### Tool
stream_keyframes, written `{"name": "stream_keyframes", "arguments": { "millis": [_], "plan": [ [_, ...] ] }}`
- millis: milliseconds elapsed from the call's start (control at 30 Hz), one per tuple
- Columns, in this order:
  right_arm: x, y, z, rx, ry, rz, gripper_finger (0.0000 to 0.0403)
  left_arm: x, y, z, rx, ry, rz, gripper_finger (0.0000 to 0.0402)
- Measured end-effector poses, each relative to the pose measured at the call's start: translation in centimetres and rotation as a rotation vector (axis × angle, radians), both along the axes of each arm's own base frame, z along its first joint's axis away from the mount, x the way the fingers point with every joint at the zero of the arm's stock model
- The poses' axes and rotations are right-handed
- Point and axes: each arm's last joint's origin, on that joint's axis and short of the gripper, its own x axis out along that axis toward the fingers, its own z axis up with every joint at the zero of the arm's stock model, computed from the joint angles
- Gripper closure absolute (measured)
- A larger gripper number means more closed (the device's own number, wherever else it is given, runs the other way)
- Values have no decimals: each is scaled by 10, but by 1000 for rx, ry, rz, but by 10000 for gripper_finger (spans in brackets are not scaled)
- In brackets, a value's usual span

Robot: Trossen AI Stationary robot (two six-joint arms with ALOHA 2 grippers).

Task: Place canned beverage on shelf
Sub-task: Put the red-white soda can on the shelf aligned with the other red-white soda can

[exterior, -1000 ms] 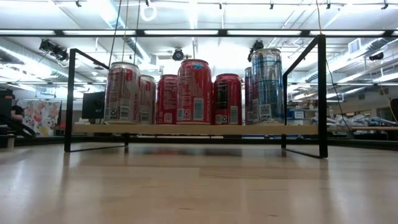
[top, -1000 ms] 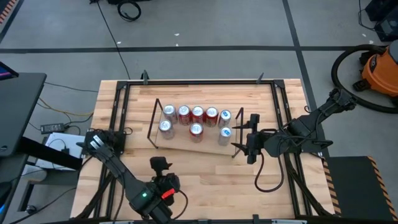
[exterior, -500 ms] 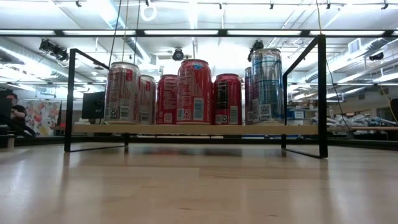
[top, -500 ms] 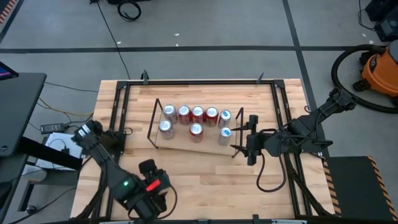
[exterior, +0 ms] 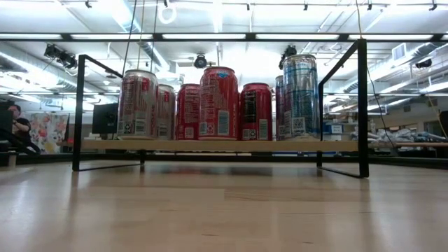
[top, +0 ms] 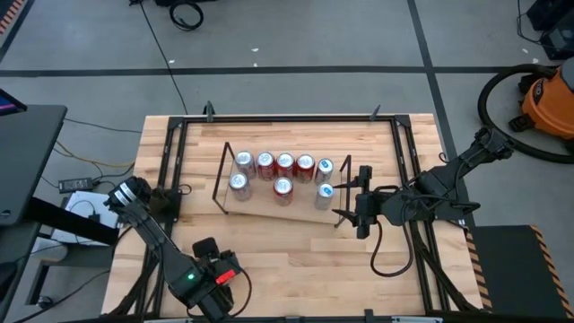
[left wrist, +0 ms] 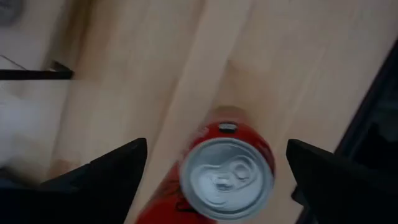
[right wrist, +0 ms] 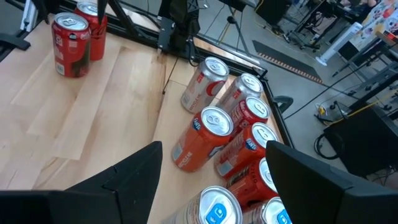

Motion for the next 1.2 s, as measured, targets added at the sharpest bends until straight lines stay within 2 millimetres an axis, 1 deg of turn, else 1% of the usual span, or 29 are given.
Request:
{"name": "stream_keyframes", "arguments": {
  "millis": [200,467,667,867,1033,1133,1200],
  "plan": [
    [0,0,0,-1,0,0,106,3,-5,-2,-53,-16,-44,4],
    [0,0,0,-1,0,0,106,2,-4,-4,-41,1,-47,4],
    [0,0,0,-1,0,0,106,-3,-2,-25,-27,54,-53,4],
    [0,0,1,0,-6,2,106,-3,-5,-41,-73,62,-86,4],
    [1,0,1,2,-11,3,106,-4,-4,-62,-92,56,-88,4],
    [1,0,1,2,-11,3,106,-5,-1,-68,-88,74,-88,8],
    [1,0,1,0,-11,4,106,-4,2,-69,-75,85,-107,16]
  ]
}}
